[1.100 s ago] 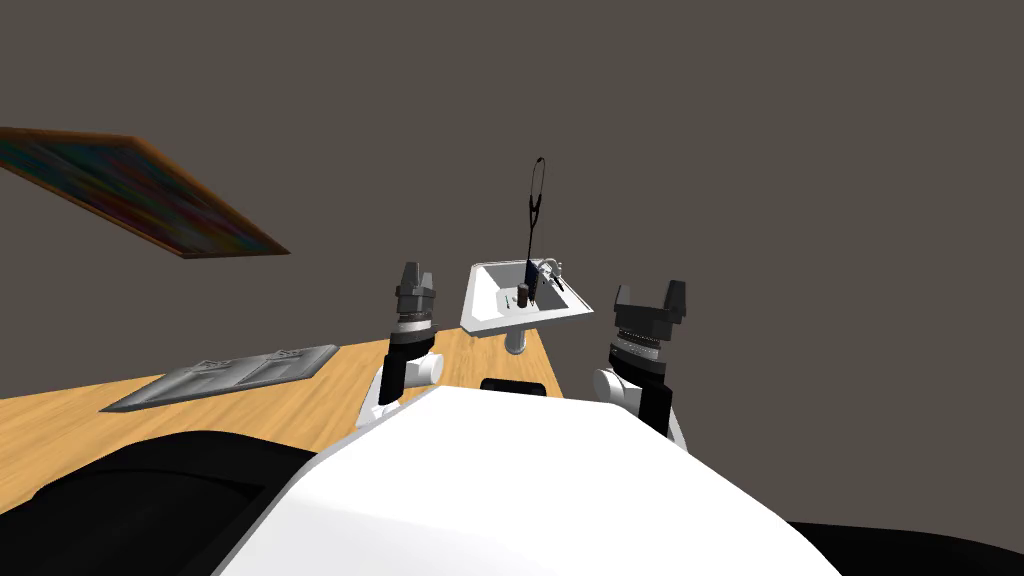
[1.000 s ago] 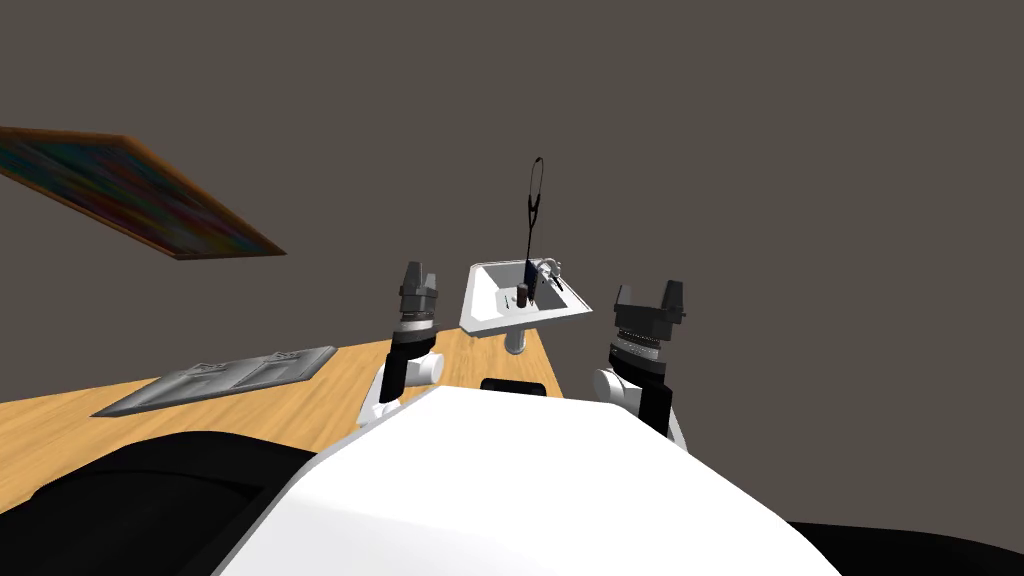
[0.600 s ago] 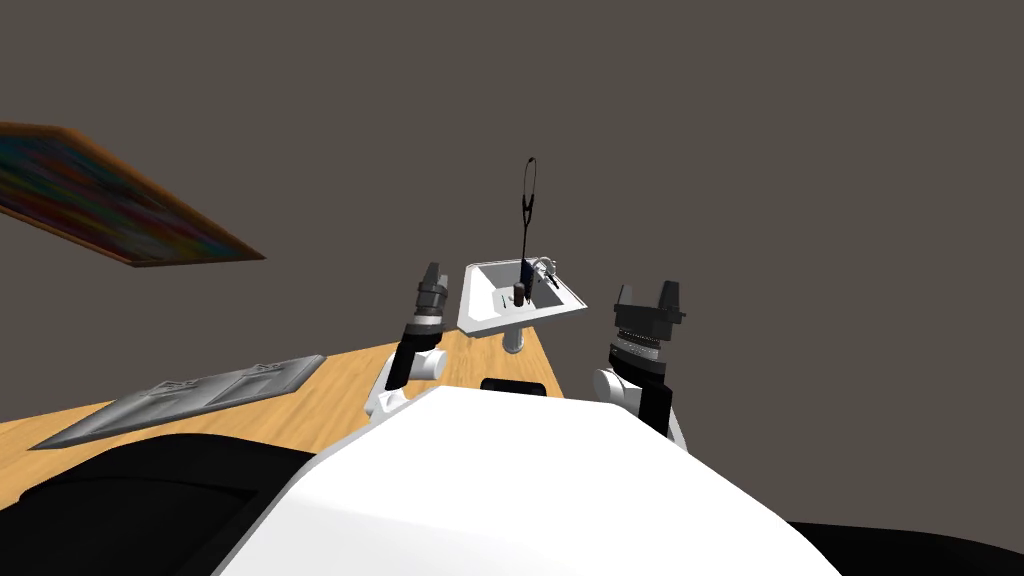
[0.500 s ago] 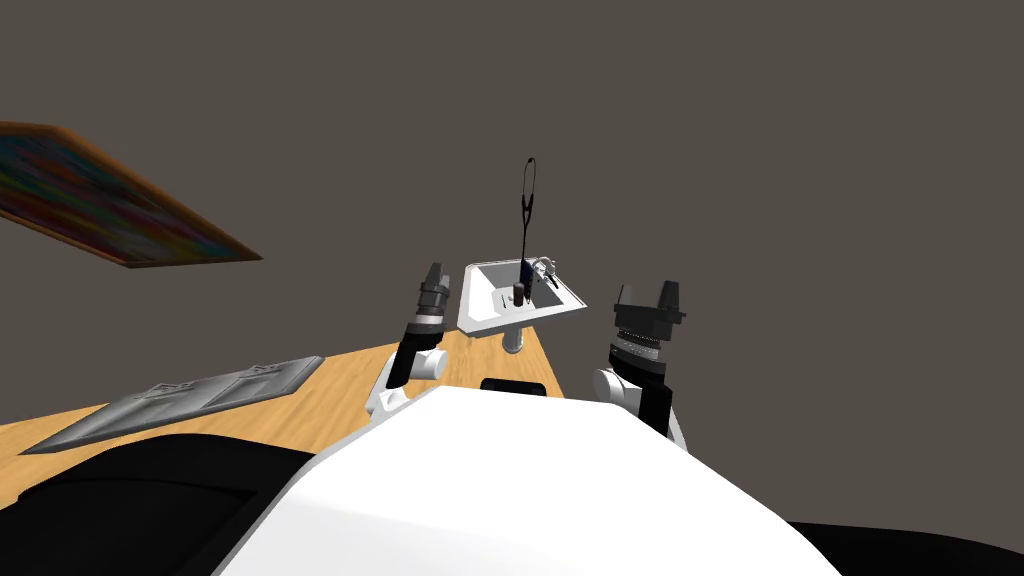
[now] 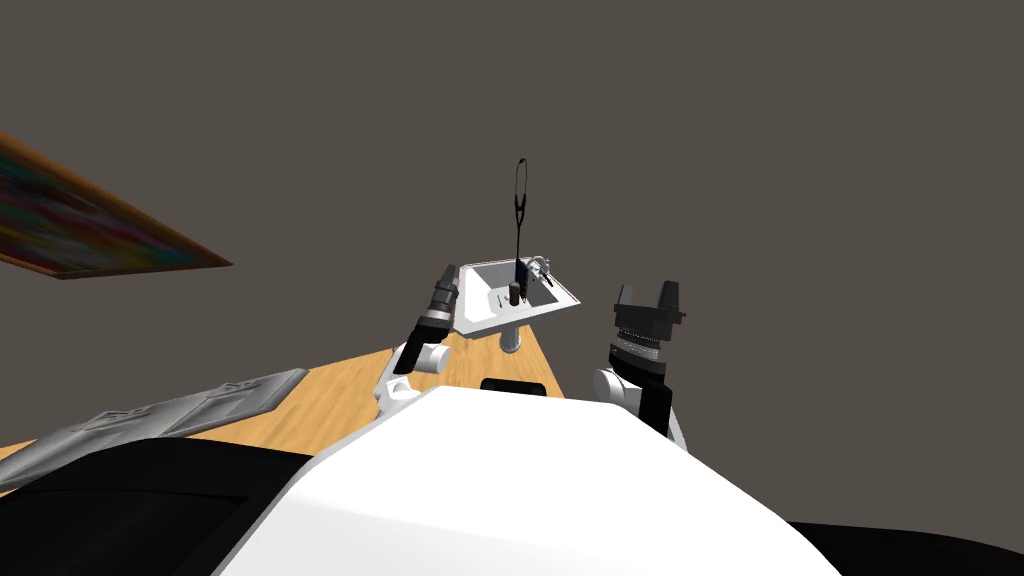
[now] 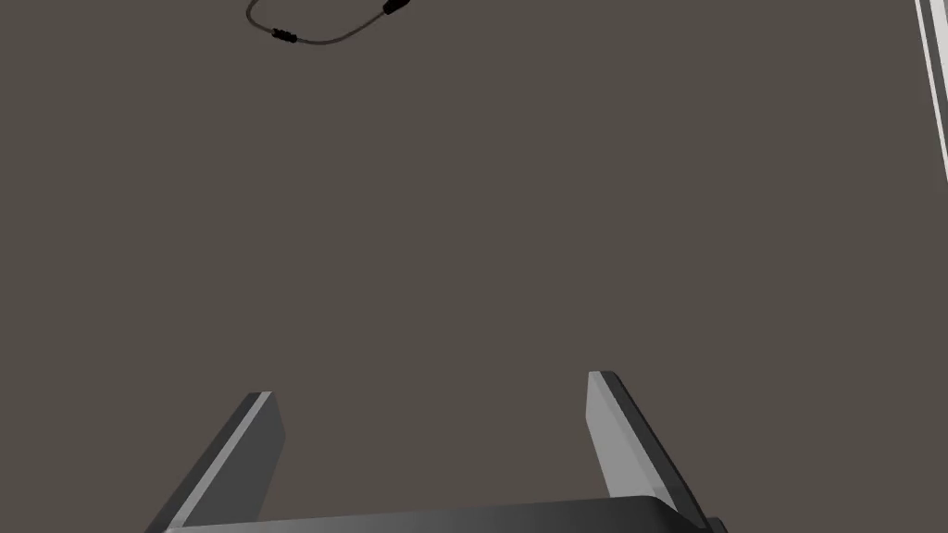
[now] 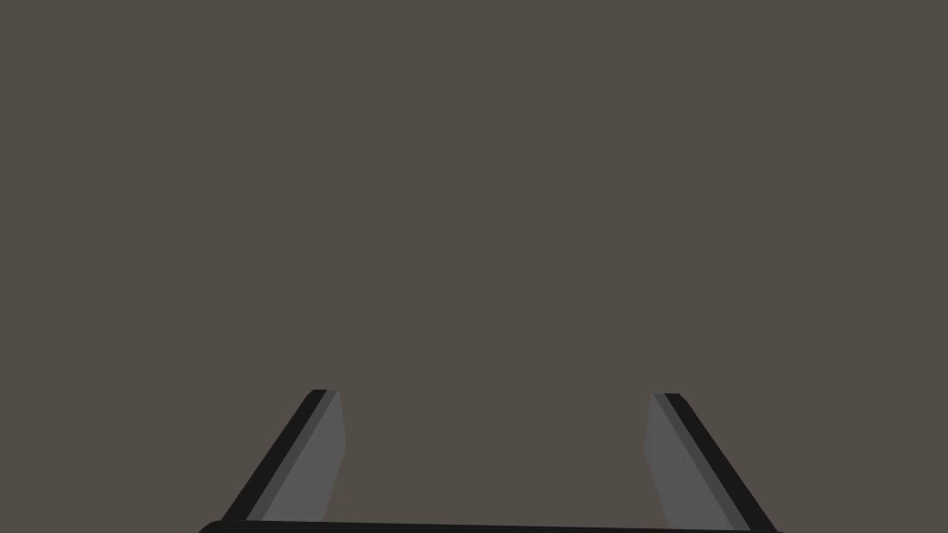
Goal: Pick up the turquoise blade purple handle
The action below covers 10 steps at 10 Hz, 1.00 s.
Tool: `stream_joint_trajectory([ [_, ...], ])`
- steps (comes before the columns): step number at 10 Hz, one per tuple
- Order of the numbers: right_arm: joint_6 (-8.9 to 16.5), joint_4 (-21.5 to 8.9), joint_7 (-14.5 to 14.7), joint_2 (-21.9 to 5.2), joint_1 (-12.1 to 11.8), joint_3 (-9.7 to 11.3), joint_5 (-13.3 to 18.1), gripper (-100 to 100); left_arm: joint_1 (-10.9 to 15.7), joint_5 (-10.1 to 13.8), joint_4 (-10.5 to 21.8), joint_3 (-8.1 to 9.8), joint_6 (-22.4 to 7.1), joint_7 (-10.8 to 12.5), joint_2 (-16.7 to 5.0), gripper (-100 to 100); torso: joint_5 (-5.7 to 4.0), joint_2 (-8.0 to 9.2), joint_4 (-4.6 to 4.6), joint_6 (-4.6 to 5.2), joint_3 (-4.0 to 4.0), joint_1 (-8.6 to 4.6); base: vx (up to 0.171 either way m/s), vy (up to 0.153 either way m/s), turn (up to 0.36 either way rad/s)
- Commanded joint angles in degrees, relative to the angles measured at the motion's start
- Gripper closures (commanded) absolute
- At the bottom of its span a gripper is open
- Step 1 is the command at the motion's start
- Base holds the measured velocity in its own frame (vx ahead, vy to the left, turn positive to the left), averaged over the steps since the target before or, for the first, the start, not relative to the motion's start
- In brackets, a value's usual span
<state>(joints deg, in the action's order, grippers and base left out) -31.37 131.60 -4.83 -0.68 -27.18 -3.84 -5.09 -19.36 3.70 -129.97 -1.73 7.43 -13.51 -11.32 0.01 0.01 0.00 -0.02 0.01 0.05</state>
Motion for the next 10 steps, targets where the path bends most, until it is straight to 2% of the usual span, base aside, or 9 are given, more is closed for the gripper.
stream_joint_trajectory([
  [1, 0.0, 0.0, 0.0, 0.0, 0.0, 0.0, 0.0, 0, 1.7, 0.9, 1.5, -1.15, -2.9, -1.2, -1.1, -100, 0.0, 0.0, 0.0, 0.0, 0.0, 0.0, -0.01, 0.012, -0.099],
  [2, 0.0, 0.0, 0.0, 0.0, 0.0, 0.0, 0.0, 0, 1.7, 0.9, 1.5, -1.15, -3.4, -1.2, -1.1, -100, 0.0, 0.0, 0.0, 0.03, 0.0, -0.01, -0.008, 0.011, -0.079],
  [5, 0.0, 0.0, 0.0, 0.0, 0.0, 0.0, 0.0, 0, 4.7, 2.8, 4.1, -2.82, -8.0, -3.0, -3.4, -100, 0.0, 0.0, 0.0, 0.0, 0.0, 0.0, -0.009, 0.012, -0.116],
  [6, 0.0, 0.0, 0.0, 0.0, 0.0, 0.0, 0.0, 0, 4.7, 2.8, 4.1, -2.82, -9.3, -3.0, -3.4, -100, 0.0, 0.0, 0.0, 0.03, 0.0, 0.0, -0.007, 0.015, -0.07],
  [7, 0.0, 0.0, 0.0, 0.0, 0.0, 0.0, 0.0, 0, 6.2, 3.9, 5.6, -3.63, -11.2, -4.0, -4.5, -100, 0.0, 0.0, 0.0, 0.0, 0.0, 0.0, -0.008, 0.014, -0.161],
  [8, 0.0, 0.0, 0.0, 0.0, 0.0, 0.0, 0.0, 0, 6.2, 3.9, 5.6, -3.63, -12.4, -4.0, -4.5, -100, 0.0, 0.0, 0.0, 0.03, 0.0, 0.01, -0.01, 0.017, -0.068],
  [9, 0.0, 0.0, 0.0, 0.0, 0.0, 0.0, 0.0, 0, 7.8, 4.9, 7.1, -4.42, -14.2, -5.0, -5.5, -100, 0.0, 0.0, 0.0, -0.01, 0.0, 0.01, -0.009, 0.017, -0.149],
  [10, 0.0, 0.0, 0.0, 0.0, 0.0, 0.0, 0.0, 0, 7.8, 4.9, 7.1, -4.42, -15.6, -5.0, -5.5, -100, 0.0, -0.01, 0.0, 0.03, -0.01, 0.01, -0.007, 0.019, -0.076],
])
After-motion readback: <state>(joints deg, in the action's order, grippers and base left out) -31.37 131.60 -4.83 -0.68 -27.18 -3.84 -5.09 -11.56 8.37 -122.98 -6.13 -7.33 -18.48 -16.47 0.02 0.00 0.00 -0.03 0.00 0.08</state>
